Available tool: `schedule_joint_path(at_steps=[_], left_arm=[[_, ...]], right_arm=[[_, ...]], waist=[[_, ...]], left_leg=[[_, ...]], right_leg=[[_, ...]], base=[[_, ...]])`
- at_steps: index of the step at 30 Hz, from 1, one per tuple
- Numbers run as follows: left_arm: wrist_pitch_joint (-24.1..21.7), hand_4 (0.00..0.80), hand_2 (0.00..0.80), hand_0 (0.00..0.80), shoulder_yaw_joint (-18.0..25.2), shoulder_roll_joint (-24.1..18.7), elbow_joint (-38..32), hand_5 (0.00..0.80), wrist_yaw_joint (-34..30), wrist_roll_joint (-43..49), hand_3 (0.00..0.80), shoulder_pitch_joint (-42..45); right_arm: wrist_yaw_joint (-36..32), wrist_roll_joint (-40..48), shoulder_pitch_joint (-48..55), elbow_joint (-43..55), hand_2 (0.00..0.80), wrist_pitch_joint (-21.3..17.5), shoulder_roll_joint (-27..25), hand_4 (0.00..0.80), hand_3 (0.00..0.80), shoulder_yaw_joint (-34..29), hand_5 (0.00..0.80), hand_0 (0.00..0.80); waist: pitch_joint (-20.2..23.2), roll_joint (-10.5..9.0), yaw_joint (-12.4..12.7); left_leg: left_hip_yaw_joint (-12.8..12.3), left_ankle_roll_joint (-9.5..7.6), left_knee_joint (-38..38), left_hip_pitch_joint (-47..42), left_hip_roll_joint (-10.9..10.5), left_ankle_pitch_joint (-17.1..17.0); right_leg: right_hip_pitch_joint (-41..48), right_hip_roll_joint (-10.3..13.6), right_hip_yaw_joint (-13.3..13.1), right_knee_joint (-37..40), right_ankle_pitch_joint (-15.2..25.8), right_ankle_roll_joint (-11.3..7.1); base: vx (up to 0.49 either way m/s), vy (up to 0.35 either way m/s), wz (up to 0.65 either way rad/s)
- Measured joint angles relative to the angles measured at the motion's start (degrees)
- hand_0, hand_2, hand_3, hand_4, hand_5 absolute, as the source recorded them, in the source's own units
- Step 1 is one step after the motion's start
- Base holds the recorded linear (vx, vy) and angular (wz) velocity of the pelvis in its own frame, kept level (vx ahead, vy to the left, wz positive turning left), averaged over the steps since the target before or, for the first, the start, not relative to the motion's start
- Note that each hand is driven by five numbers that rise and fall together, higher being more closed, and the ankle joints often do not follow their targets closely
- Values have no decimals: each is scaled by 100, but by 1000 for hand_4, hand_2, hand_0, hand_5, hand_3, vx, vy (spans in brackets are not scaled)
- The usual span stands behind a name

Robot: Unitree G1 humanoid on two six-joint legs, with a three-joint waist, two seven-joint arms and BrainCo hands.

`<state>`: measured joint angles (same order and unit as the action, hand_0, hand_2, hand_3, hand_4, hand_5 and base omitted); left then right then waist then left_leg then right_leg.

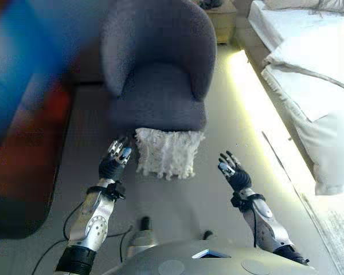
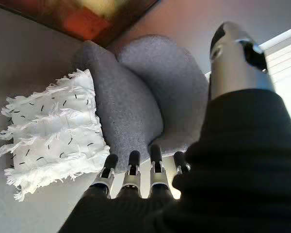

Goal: Pick up the cushion and take it to the sofa

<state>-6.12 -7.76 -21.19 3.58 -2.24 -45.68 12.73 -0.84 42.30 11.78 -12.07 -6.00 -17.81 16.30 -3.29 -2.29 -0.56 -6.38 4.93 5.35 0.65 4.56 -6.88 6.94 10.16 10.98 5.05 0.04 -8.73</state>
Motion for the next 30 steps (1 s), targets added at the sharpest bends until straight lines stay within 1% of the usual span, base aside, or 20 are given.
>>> schedule_joint_path(at_steps=[18, 22, 25, 28, 30], left_arm=[[0, 0, 0, 0, 0, 0, -7, 0, 29, 12, 0, -8], [0, 0, 0, 0, 2, -6, -6, 0, 230, 451, 0, -8], [3, 0, 0, 0, 2, -7, -6, 0, 248, 448, 0, -9], [38, 0, 0, 0, 2, -7, -6, 0, 184, 400, 0, -9], [176, 0, 0, 0, -1, -4, -10, 0, -40, 199, 0, -9]], right_arm=[[3, -2, -5, 1, 0, -1, 101, 0, 0, 3, 0, 0], [19, -67, -10, 23, 0, -2, 94, 0, 0, 3, 0, 0], [28, -163, -22, 52, 0, -2, 93, 0, 0, 4, 0, 0], [0, -157, -21, 52, 0, -1, 92, 0, 0, 4, 0, 0], [-146, -112, -22, 53, 0, 1, 93, 0, 0, 5, 0, 0]], waist=[[-30, 29, 1], [-31, 29, 3], [-32, 30, 3], [-33, 30, 3], [-44, 29, 3]], left_leg=[[-1, 2, 1, -1, -1, 1], [-1, 2, -1, -1, -5, 1], [-1, 3, 1, -2, -3, 2], [-1, 6, 1, -2, -3, 5], [-1, 7, 0, -3, -4, 5]], right_leg=[[1, 0, 0, 1, 0, 0], [3, 1, 0, 1, 0, 0], [3, 0, 0, 2, 0, -1], [3, 1, 0, 2, -1, -1], [3, 1, 0, 2, -1, -1]], base=[[0, 0, 0], [0, 0, 0], [0, 0, 0], [0, 0, 0], [0, 0, 0]])
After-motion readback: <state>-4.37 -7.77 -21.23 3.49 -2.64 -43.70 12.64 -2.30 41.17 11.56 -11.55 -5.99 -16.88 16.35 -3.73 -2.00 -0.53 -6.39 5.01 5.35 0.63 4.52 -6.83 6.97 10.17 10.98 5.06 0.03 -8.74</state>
